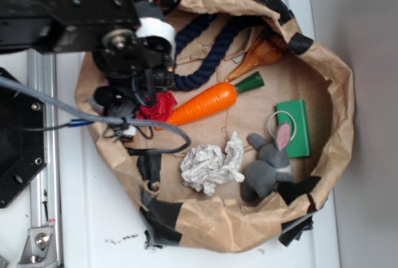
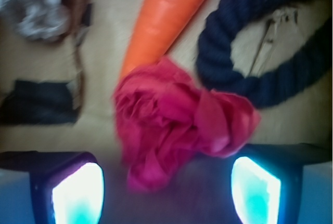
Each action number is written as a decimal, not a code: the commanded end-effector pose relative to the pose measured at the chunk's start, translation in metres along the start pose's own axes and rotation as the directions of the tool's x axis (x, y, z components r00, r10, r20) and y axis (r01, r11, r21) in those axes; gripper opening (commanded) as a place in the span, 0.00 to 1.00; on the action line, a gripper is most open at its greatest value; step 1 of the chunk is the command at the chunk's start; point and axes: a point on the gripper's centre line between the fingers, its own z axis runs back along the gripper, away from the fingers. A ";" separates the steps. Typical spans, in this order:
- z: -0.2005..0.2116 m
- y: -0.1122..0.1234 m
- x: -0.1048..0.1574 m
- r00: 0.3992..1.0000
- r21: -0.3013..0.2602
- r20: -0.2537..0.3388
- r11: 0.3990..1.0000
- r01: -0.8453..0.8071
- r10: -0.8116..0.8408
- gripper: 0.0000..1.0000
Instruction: Grab the red paper.
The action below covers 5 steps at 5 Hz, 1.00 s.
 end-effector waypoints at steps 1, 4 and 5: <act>-0.023 0.007 0.019 1.000 0.017 0.030 1.000 0.005 -0.006 1.00; -0.044 0.027 0.033 0.996 -0.002 -0.032 0.996 -0.089 0.089 0.00; -0.036 0.024 0.029 0.996 -0.002 -0.022 0.996 -0.084 0.084 0.00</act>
